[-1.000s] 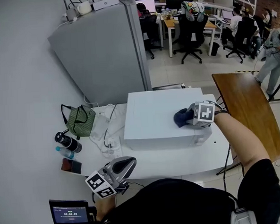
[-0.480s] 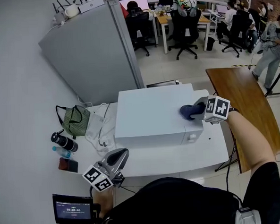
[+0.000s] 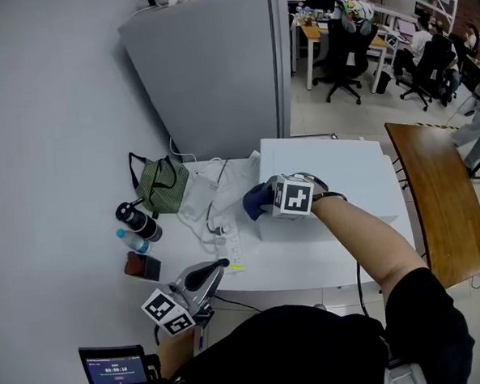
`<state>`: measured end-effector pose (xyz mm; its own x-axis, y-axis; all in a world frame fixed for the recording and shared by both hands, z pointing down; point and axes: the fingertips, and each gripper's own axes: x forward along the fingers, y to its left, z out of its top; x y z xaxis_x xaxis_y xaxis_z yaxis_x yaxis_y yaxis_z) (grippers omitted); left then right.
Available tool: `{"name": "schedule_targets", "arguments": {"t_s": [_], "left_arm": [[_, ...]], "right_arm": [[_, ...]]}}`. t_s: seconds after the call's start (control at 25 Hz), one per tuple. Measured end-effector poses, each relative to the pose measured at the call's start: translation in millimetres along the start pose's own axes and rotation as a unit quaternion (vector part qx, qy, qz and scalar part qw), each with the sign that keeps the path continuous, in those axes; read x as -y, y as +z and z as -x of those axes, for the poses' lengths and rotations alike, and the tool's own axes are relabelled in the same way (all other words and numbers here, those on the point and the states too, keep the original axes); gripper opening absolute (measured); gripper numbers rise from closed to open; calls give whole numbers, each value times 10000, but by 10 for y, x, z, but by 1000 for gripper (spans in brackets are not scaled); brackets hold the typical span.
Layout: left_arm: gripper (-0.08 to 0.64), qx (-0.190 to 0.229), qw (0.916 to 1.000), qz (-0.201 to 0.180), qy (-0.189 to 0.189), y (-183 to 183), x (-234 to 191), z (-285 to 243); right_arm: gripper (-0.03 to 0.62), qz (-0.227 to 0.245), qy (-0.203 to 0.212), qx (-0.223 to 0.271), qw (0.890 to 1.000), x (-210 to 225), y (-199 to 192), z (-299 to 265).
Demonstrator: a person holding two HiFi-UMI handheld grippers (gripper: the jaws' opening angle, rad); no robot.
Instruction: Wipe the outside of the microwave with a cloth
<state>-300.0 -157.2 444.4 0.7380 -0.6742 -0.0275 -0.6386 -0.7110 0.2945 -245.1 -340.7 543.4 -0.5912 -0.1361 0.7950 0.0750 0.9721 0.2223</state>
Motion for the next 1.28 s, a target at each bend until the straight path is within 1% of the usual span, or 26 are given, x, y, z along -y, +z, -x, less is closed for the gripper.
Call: {"name": "schedule_targets", "arguments": {"t_s": [0.08,0.2,0.28,0.44,0.52,0.6,0.68,0.72,0.76,0.8,0.84,0.92,1.0,1.08,1.16,1.24,1.28], "left_arm": [[3,-16,10000,37,45,-27,-20,62],[3,-38,10000,24,50,-63,69,-23],[3,-47,10000,-34,-10,-83,216,-192],[3,-64,9997,-110,-189,-153,632,-755],[3,-54,9994,-87,-319,-204,879,-1072],[3,-63,9989,-62,-453,-255,1093,-1347],[3,-139,9983,-85,-566,-300,1250,-1556],[3,-186,9979,-116,-610,-315,1308,-1622],[3,-224,9976,-147,-641,-322,1349,-1655],[3,-247,9974,-163,-654,-323,1365,-1657],[3,-251,9975,-162,-647,-319,1358,-1629],[3,-203,9980,-128,-585,-294,1287,-1500],[3,-126,9986,-98,-500,-254,1179,-1281],[3,-66,9990,-97,-427,-205,1053,-985],[3,-19,9993,-112,-358,-160,923,-640],[3,0,9996,-111,-276,-137,787,-294],[3,6,9997,-91,-230,-132,710,-134]], "right_arm": [[58,-107,26,-95,9999,8,-124,-12],[58,-288,99,-271,9992,-30,-560,233],[58,-414,116,-486,9979,-77,-1027,539],[58,-709,-248,-941,9927,-98,-2250,1413],[58,-950,-399,-1104,9885,-181,-2866,1883],[58,-1226,-556,-1213,9834,-243,-3390,2257],[58,-1361,-666,-1366,9790,-274,-3762,2475],[58,-1396,-689,-1400,9778,-282,-3866,2530],[58,-1440,-717,-1322,9781,-276,-3883,2563],[58,-1484,-762,-1111,9797,-254,-3793,2583],[58,-1496,-806,-793,9823,-222,-3592,2589],[58,-1318,-756,-108,9883,-198,-2942,2496],[58,-896,-531,308,9941,-263,-2177,2201],[58,-515,-302,506,9969,-338,-1445,1752],[58,-279,-133,576,9979,-373,-800,1241],[60,-156,-16,548,9984,-370,-291,765],[59,-129,14,494,9987,-356,-108,557]]}}
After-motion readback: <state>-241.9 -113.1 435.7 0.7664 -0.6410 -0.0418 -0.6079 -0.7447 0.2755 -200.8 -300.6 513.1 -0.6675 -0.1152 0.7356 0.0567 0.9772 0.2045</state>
